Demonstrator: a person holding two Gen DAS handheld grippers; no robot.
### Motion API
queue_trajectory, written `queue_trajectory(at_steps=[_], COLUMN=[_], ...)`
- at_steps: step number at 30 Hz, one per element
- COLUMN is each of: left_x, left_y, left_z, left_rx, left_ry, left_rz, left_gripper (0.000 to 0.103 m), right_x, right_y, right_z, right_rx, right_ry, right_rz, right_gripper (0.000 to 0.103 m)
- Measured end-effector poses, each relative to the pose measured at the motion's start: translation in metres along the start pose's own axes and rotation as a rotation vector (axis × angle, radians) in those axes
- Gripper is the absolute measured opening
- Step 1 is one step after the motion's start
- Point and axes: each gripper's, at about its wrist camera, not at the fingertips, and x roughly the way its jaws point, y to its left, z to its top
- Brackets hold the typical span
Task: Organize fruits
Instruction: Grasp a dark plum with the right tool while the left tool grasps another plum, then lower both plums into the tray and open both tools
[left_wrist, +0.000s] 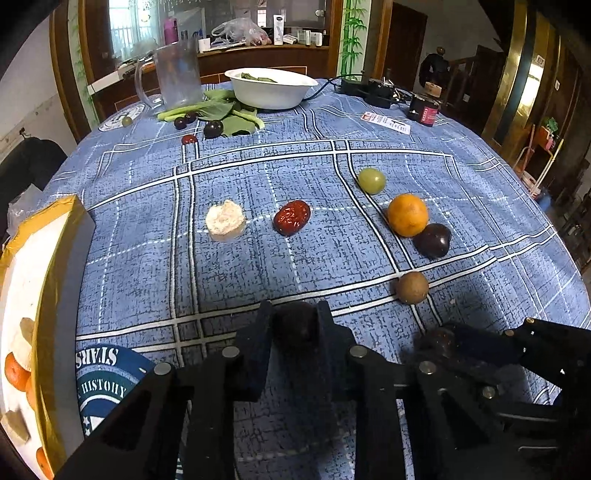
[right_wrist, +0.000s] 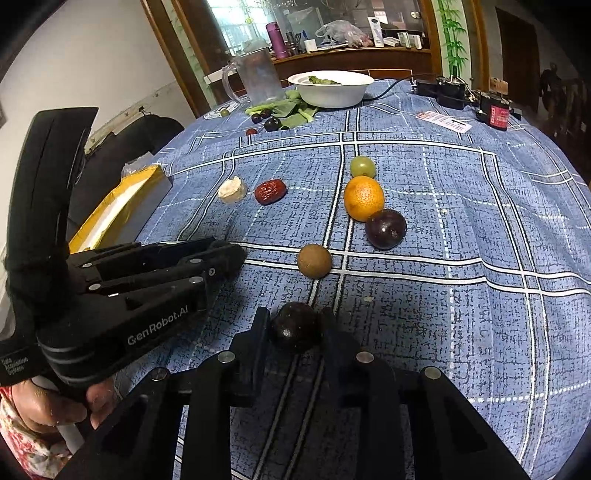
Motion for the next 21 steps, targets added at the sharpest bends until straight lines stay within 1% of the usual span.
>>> queue_trajectory(at_steps=[2,5,7,10,13,17,21], left_x=[-0.002,-0.011,-0.023,-0.041,-0.064,-0.087,-0.109], left_y=[0.0,0.006,0.013,0.024,0.043,0.071,0.105], left_z=[-0.002,-0.005,-0.009,-0.015,-0.024,-0.035,-0.05], left_rx=[-0.012,-0.062,-0.106,-0.157,-0.224,-0.294,-0.374], left_ry=[-0.003,-0.008,-0.027,-0.059,-0.095,-0.129,-0.17], left_rz=[0.006,-0.023,-0.04,-0.056,-0.066,-0.055,-0.022], left_gripper=[0.021,0.021,0.021,0.021,0.021,0.021,0.021], right_x=[0.0,-0.002,-0.004,-0.011,-0.016,-0.023,-0.03], right_y=[-0.001,-0.003,-0.005,-0.007,-0.006,0.001,0.02], right_z=[0.0,0.0,0.0,-0.001,-0.003,-0.003,-0.001], right_rx=[0.005,0.014,0.024,0.042,0.067,0.077,0.048], right_ry=[-0.001,-0.006,-0.016,-0.037,-0.05,-0.059,-0.066], right_rz=[0.005,0.007,0.008,0.032,0.06,0.103,0.13], right_gripper=[0.029,0.028,0.027,0.027,0.027,0.028,0.028])
